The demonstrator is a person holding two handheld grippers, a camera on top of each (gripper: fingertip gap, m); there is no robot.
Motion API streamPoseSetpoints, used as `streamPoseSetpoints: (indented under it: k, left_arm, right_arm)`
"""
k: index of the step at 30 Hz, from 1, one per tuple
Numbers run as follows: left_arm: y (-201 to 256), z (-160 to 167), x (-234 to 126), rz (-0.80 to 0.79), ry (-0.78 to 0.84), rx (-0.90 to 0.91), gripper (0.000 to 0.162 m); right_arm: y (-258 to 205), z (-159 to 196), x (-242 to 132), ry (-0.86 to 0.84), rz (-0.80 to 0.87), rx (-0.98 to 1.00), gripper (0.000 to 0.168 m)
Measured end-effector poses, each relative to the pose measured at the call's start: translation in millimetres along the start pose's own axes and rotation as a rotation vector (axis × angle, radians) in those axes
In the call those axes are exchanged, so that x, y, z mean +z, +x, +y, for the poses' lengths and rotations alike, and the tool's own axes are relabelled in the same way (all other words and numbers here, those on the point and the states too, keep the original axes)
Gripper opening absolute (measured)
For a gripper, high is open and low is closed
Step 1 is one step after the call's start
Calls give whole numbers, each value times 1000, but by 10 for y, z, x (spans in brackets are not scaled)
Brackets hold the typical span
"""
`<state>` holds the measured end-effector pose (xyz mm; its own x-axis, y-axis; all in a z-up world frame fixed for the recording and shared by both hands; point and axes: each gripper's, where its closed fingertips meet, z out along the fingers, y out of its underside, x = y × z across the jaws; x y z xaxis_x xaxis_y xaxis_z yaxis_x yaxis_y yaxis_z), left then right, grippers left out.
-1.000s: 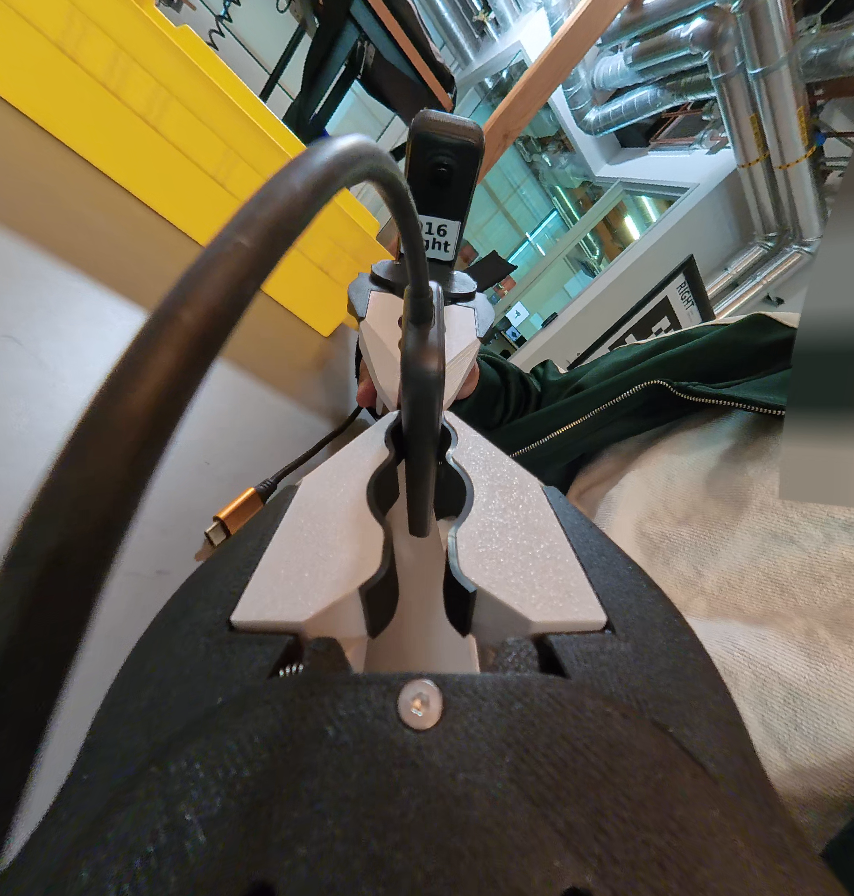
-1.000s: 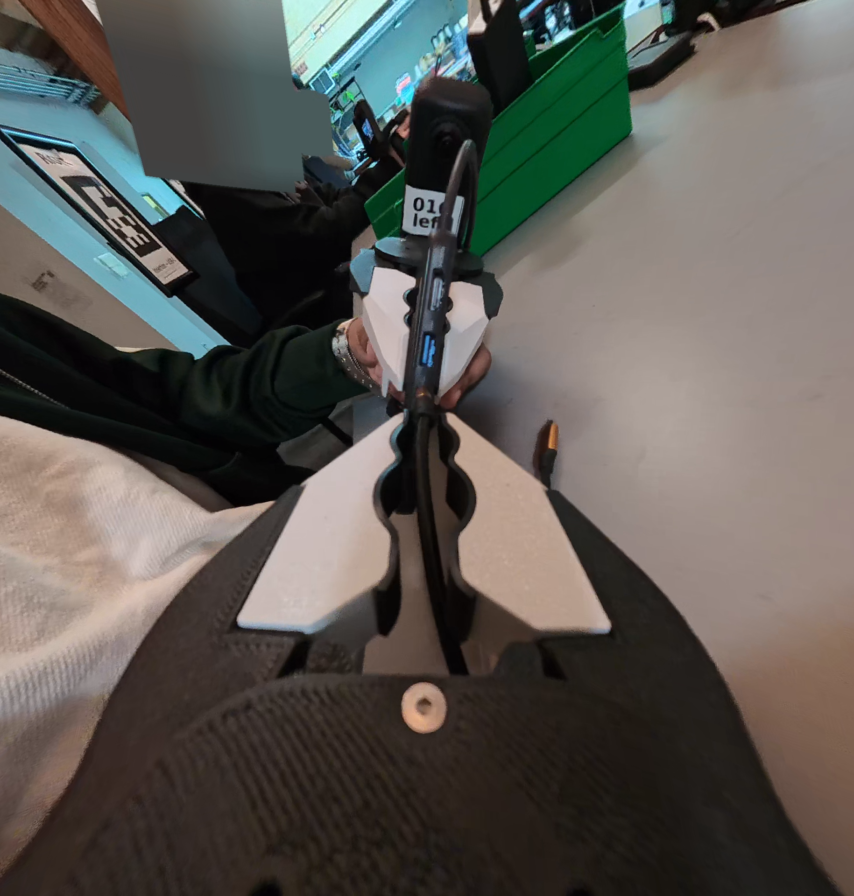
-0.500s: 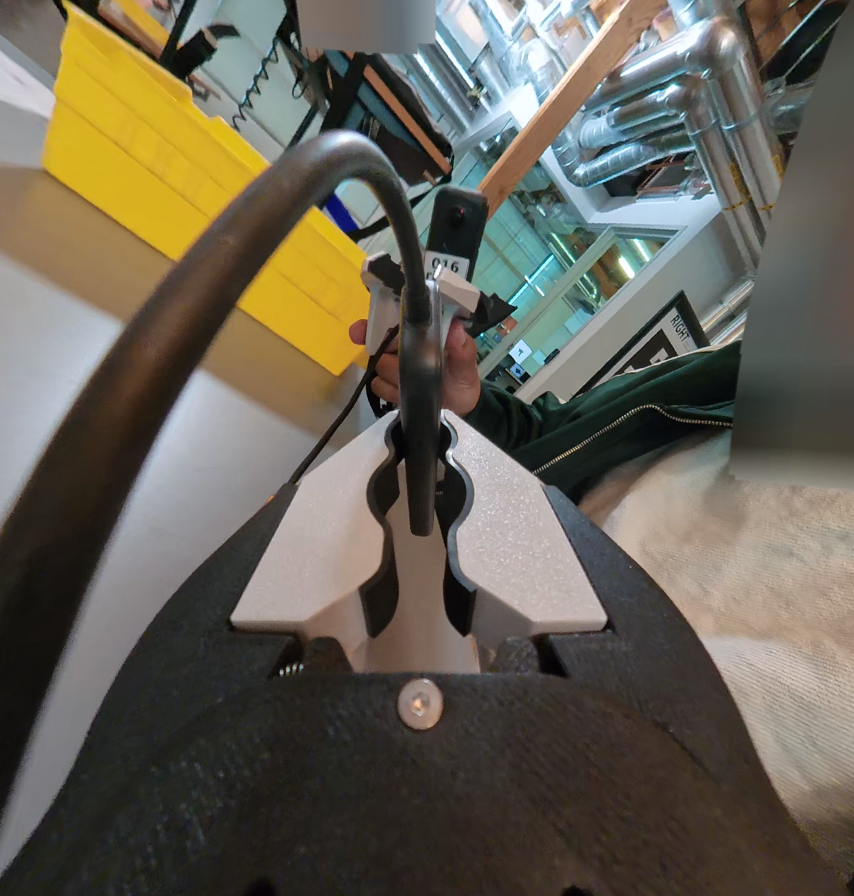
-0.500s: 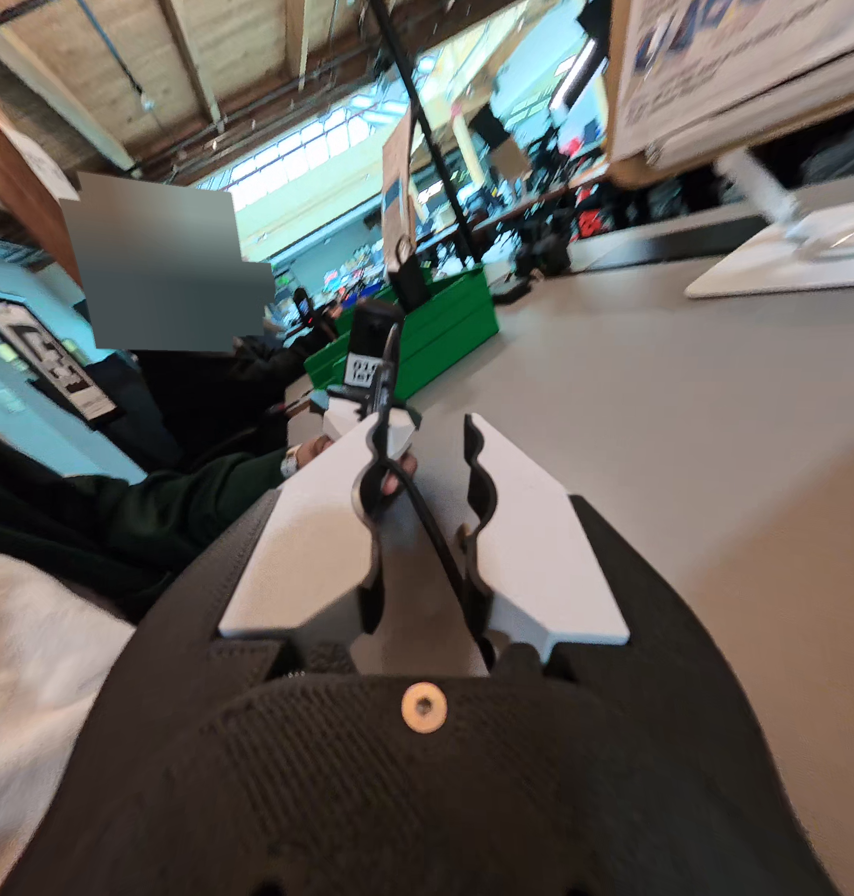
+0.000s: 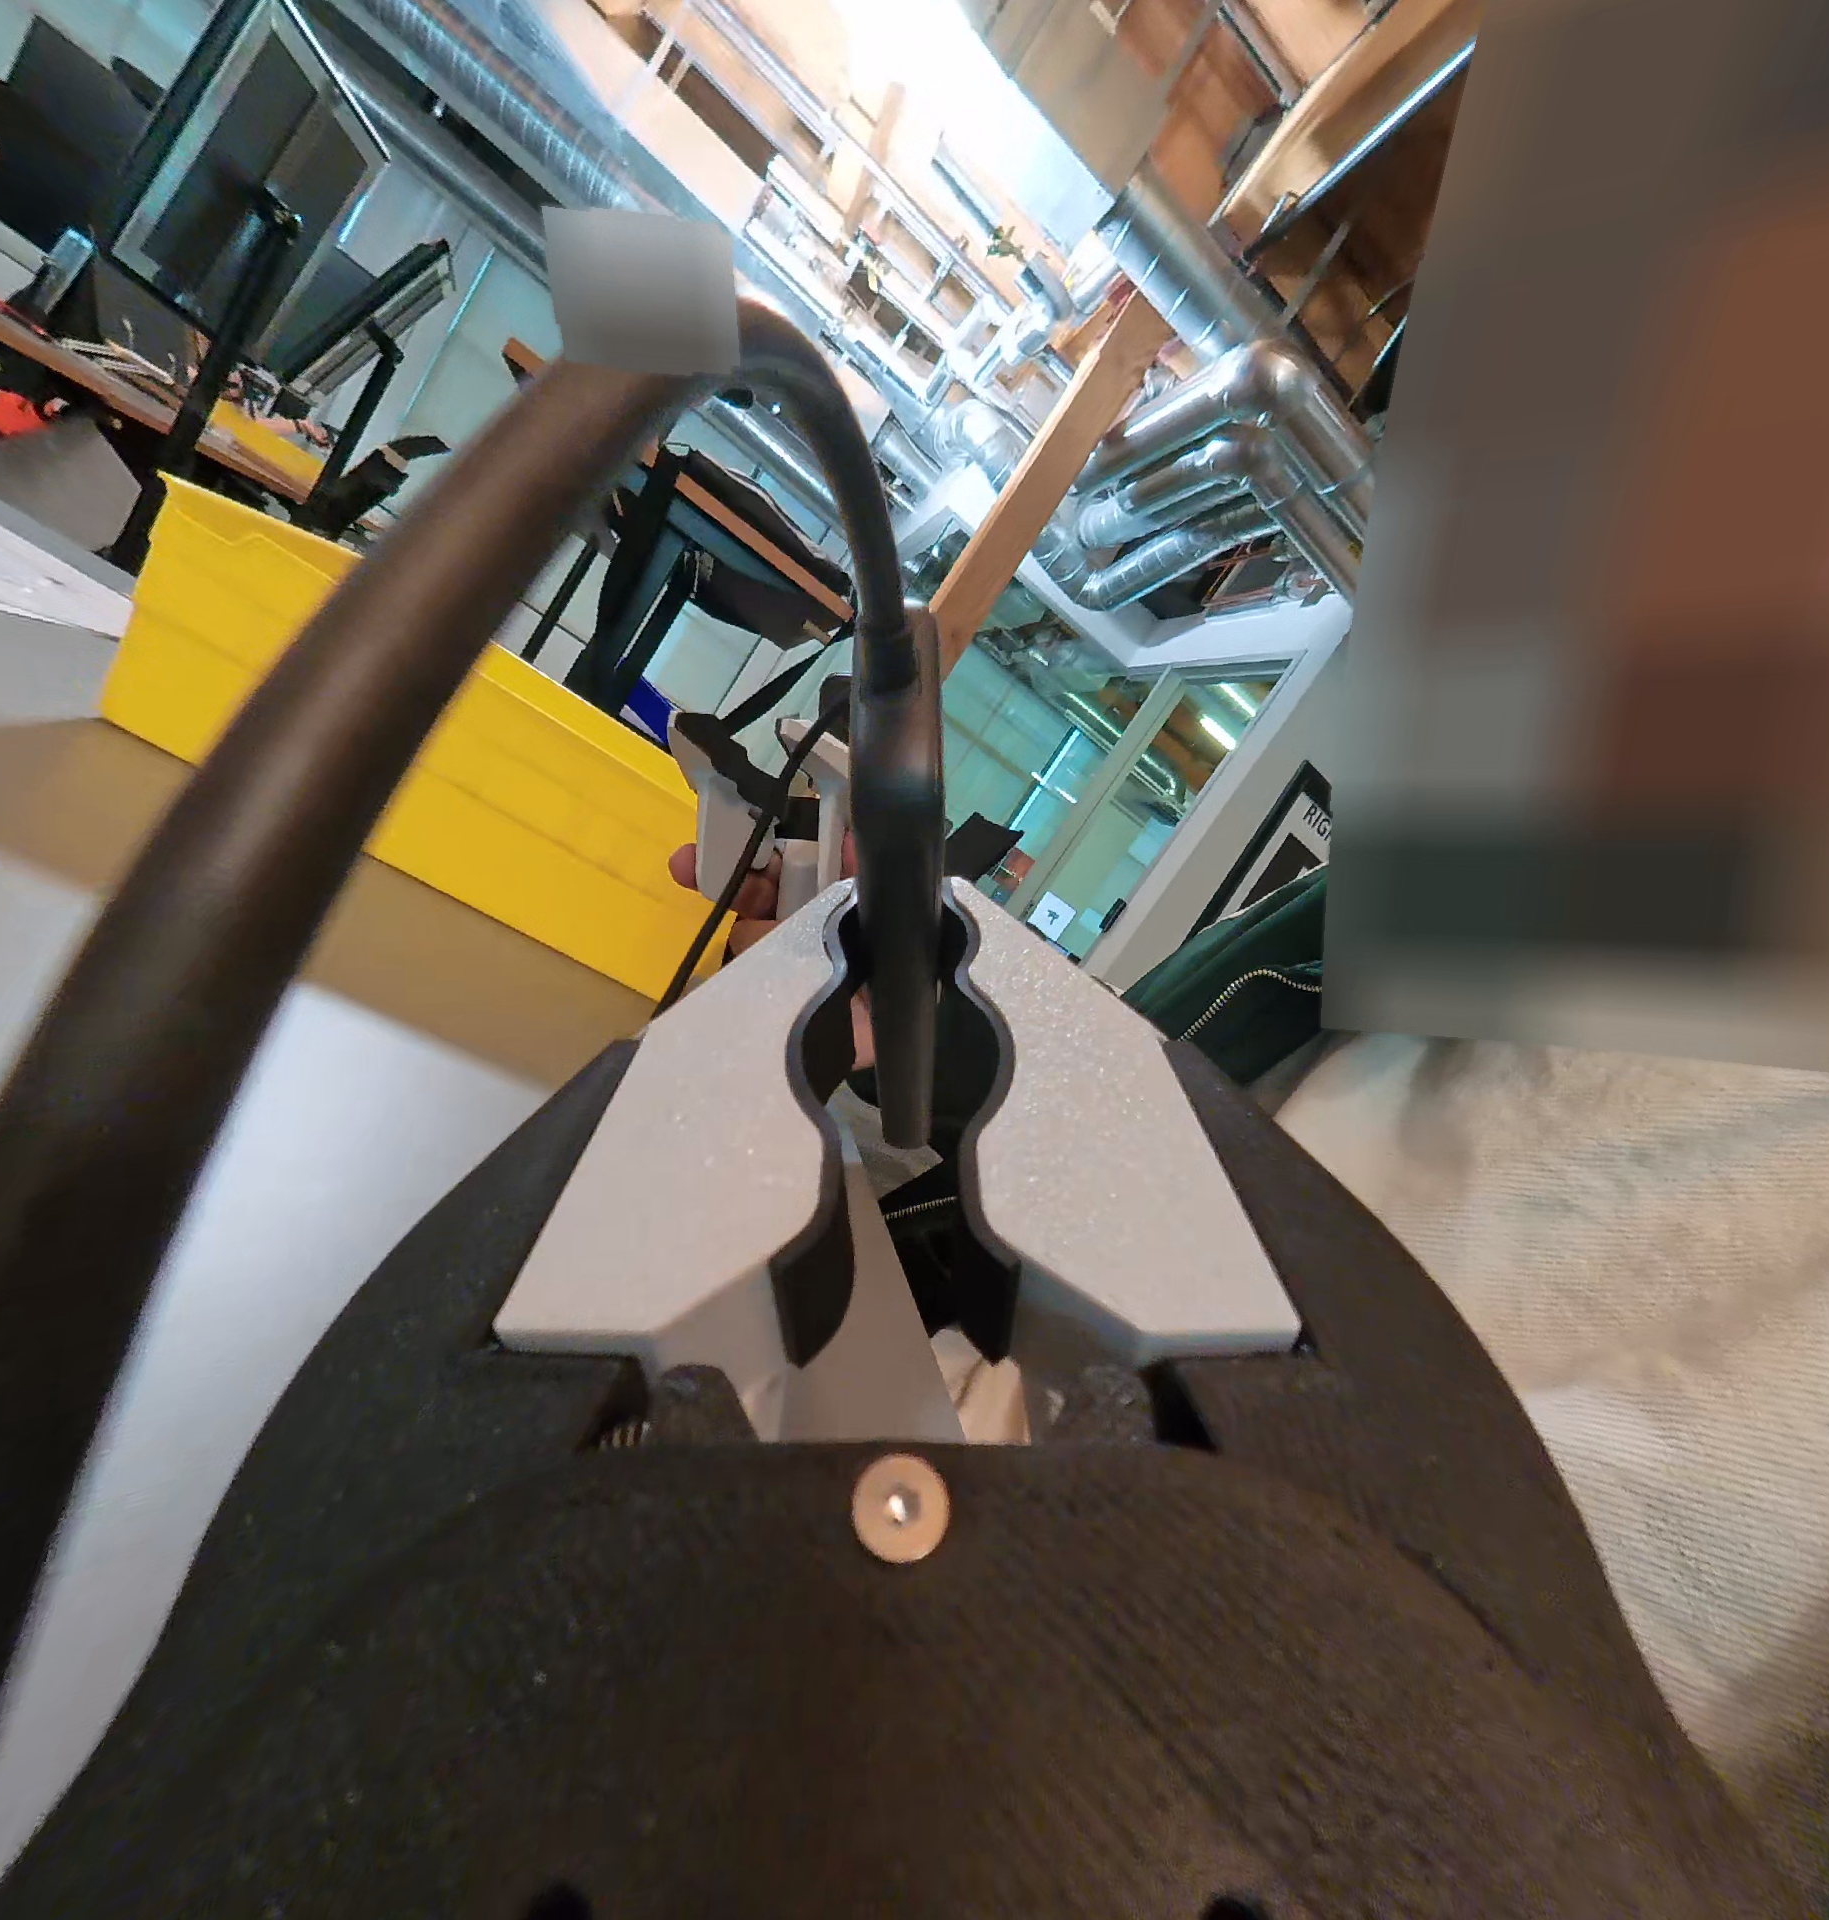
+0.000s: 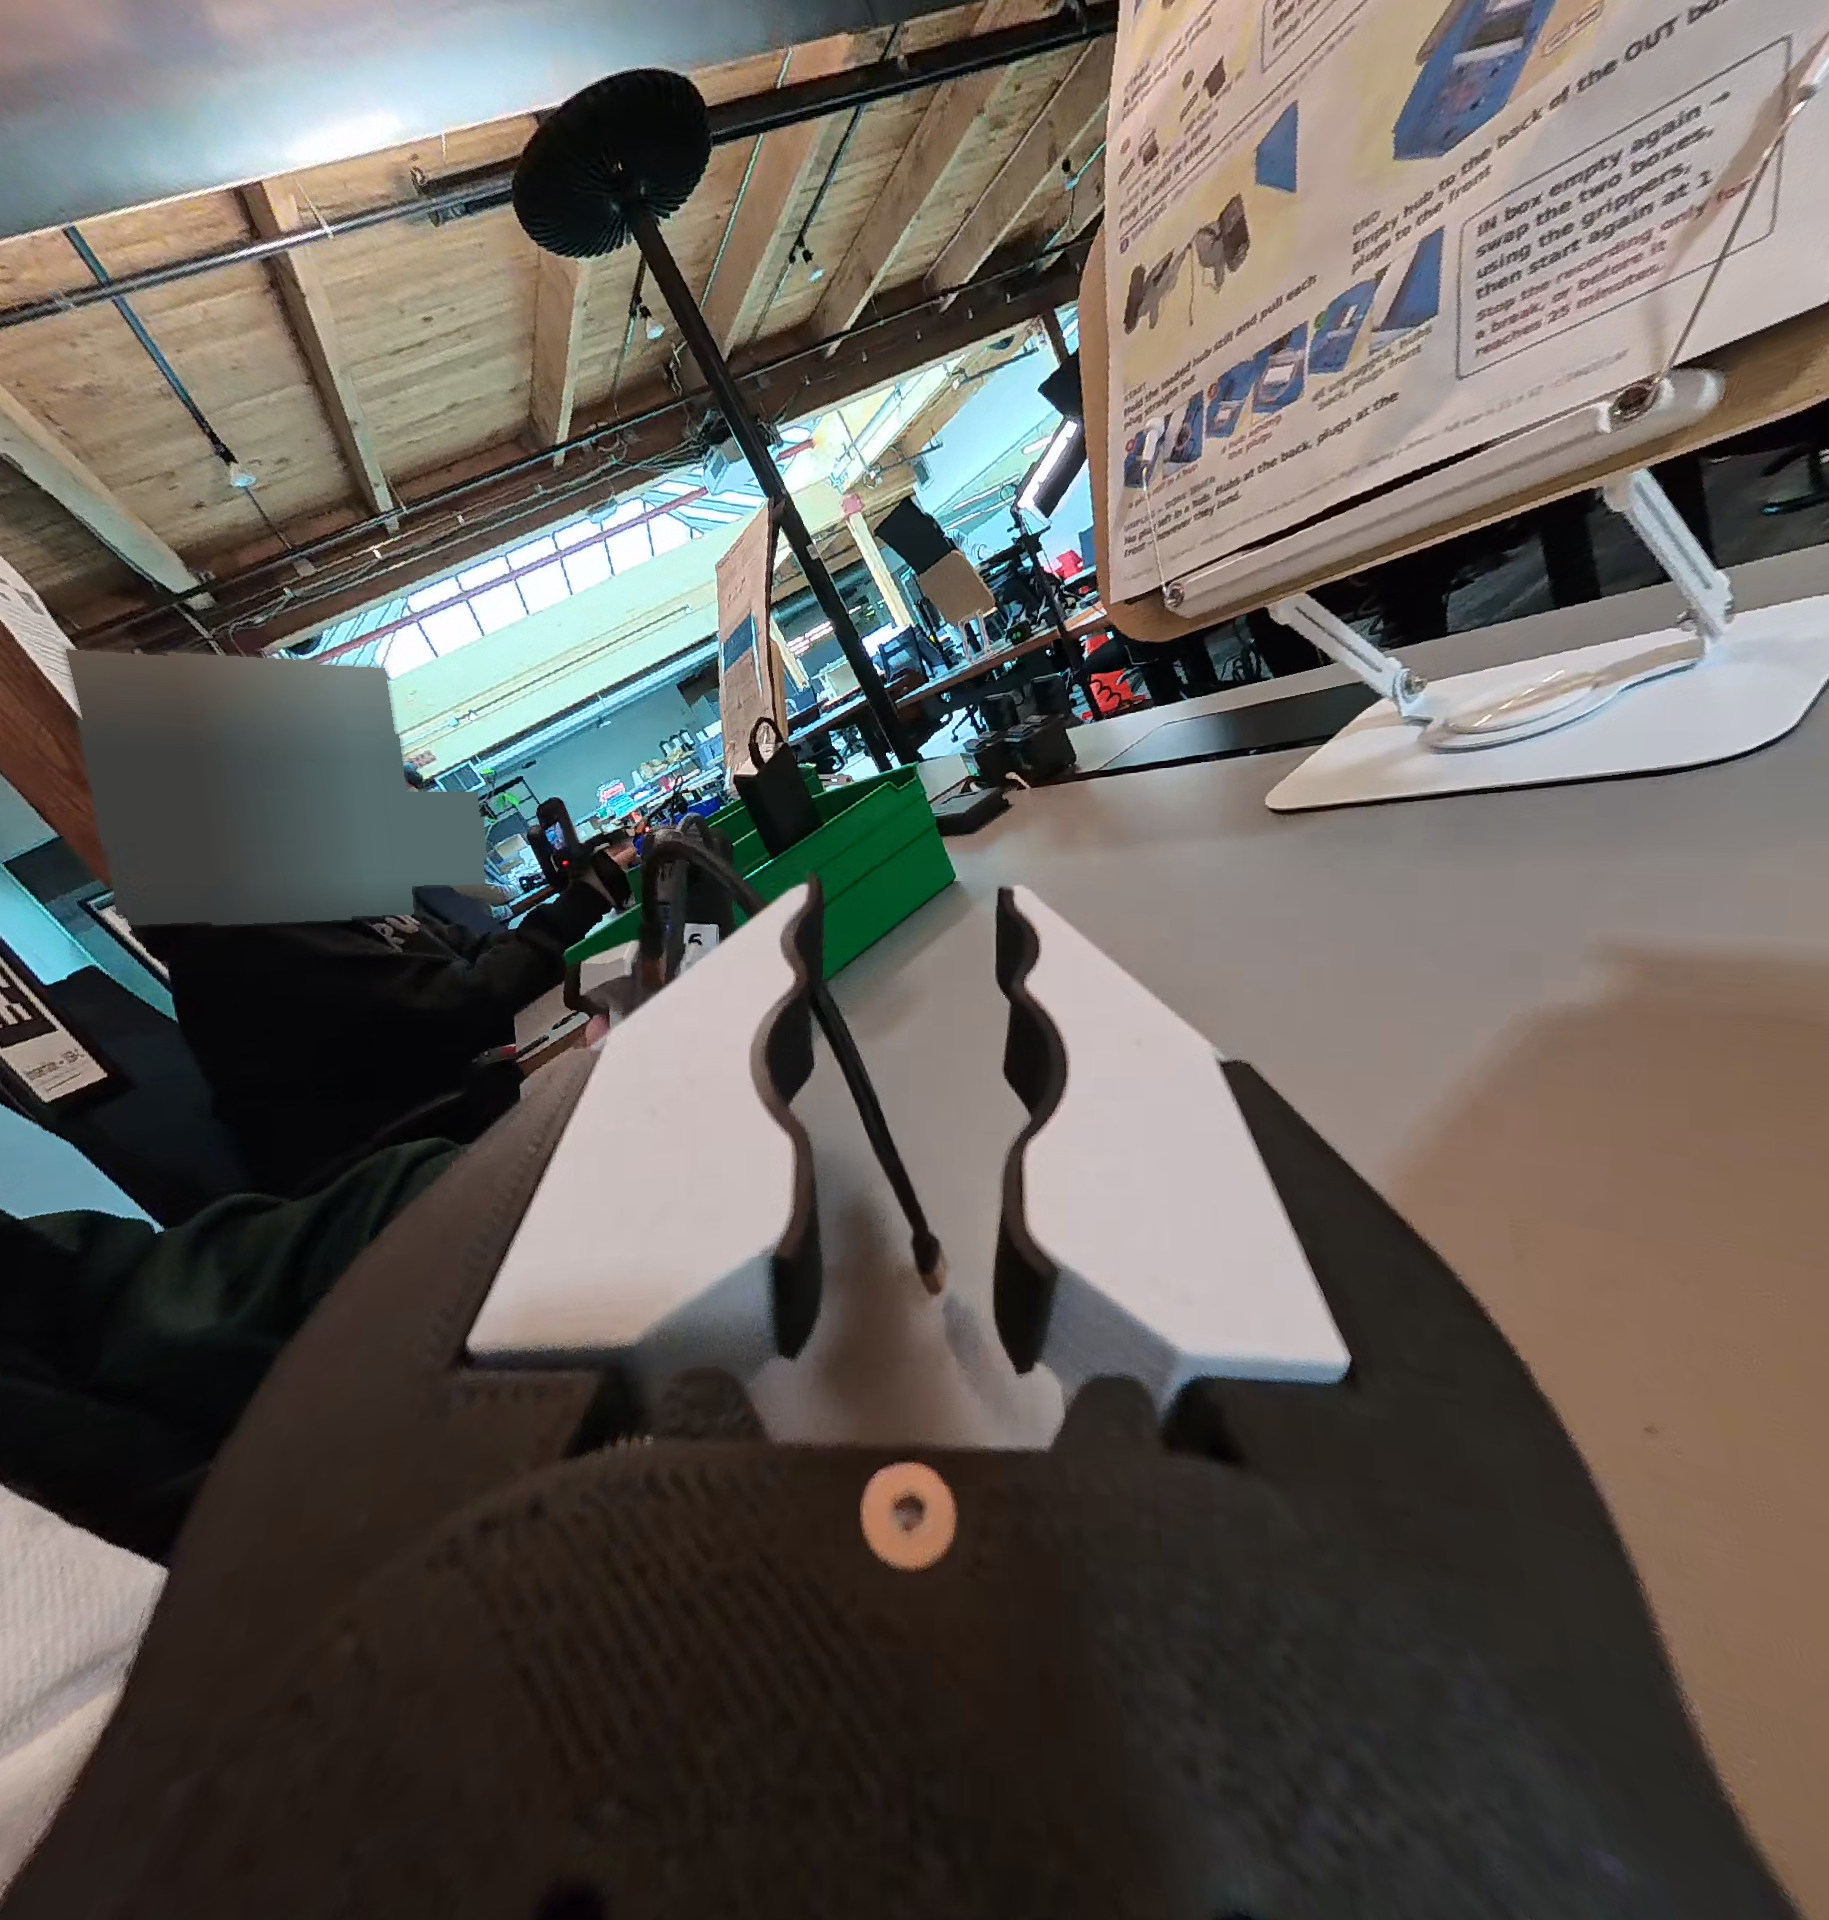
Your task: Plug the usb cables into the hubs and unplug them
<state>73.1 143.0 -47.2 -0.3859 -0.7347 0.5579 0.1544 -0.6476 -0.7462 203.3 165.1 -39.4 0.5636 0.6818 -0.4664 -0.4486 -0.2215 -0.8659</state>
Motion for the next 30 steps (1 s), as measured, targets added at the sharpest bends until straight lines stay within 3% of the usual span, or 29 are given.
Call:
streamPoseSetpoints:
  k: [8, 16, 19, 30]
  left_arm:
    - [166, -71, -20, 102, 48, -5, 9]
    - [230, -148, -70, 142, 95, -2, 9]
    - [335, -184, -111, 224, 113, -43, 9]
    - [577, -124, -112, 379, 82, -55, 10]
  right_arm:
    - [-53, 89, 50, -39, -37, 25, 30]
    - [-275, 254, 143, -147, -60, -192, 27]
    - [-320, 300, 156, -174, -71, -241, 26]
    - [-329, 343, 171, -195, -76, -248, 26]
